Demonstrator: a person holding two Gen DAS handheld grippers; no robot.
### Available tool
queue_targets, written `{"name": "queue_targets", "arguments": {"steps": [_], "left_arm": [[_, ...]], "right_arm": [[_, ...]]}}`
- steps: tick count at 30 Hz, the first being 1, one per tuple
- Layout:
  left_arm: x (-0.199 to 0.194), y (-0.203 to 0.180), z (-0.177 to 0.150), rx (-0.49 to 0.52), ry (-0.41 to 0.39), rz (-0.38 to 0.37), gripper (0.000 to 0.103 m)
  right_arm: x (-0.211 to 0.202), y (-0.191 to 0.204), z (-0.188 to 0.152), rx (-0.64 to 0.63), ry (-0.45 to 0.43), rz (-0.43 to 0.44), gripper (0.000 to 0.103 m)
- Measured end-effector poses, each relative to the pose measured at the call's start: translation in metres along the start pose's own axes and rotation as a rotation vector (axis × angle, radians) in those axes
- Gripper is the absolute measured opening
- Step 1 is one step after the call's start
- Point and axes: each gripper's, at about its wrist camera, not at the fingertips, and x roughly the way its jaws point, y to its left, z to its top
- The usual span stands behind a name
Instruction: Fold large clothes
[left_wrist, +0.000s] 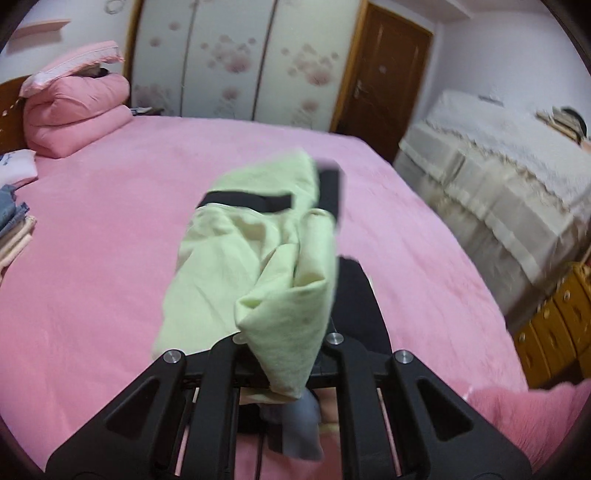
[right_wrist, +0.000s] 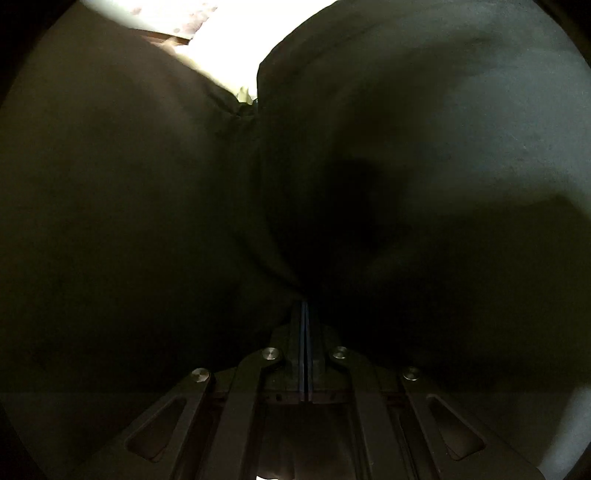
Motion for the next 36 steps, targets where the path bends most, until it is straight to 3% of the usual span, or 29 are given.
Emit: {"name": "queue_targets", "arguments": {"steps": [4, 6, 10, 17, 22, 26, 28, 30, 32, 34, 36], "left_arm": [[-0.005, -0.013, -0.001, 0.051, -0.033, 0.013, 0.007], [-0.008, -0.016, 0.003, 0.057, -0.061, 0.018, 0.007], [-0.011, -0.029, 0.013, 0.098, -0.114, 0.021, 0.007], [0.006, -0.076, 0.016, 0.157, -0.105, 0.009, 0.007], [0.042, -0.128, -0.018, 0.201, -0.010, -0.035, 0.008], [0.079, -0.160, -0.062, 0.273, 0.145, -0.055, 0.008], [0.101, -0.172, -0.086, 0.319, 0.273, -0.045, 0.009], [0.114, -0.180, -0.102, 0.353, 0.342, -0.034, 0.013], [0.117, -0.187, -0.107, 0.382, 0.374, -0.052, 0.021], [0.116, -0.189, -0.104, 0.375, 0.437, -0.111, 0.051], [0.109, -0.189, -0.101, 0.362, 0.503, -0.174, 0.057]], "right_arm": [[-0.012, -0.012, 0.003, 0.026, 0.016, 0.041, 0.000], [-0.022, -0.026, 0.007, 0.122, 0.057, 0.083, 0.000], [-0.065, -0.030, 0.030, 0.126, 0.066, 0.023, 0.000], [-0.230, -0.053, 0.100, 0.099, -0.236, 0.000, 0.000], [-0.312, -0.091, 0.102, 0.078, -0.326, -0.074, 0.001], [-0.350, -0.136, 0.075, 0.088, -0.380, -0.153, 0.002], [-0.363, -0.162, 0.059, 0.120, -0.397, -0.117, 0.008], [-0.373, -0.186, 0.034, 0.172, -0.429, -0.042, 0.021], [-0.362, -0.195, 0.007, 0.193, -0.418, -0.001, 0.038], [-0.353, -0.205, -0.004, 0.211, -0.339, 0.029, 0.038], [-0.343, -0.202, -0.028, 0.195, -0.280, 0.041, 0.038]]}}
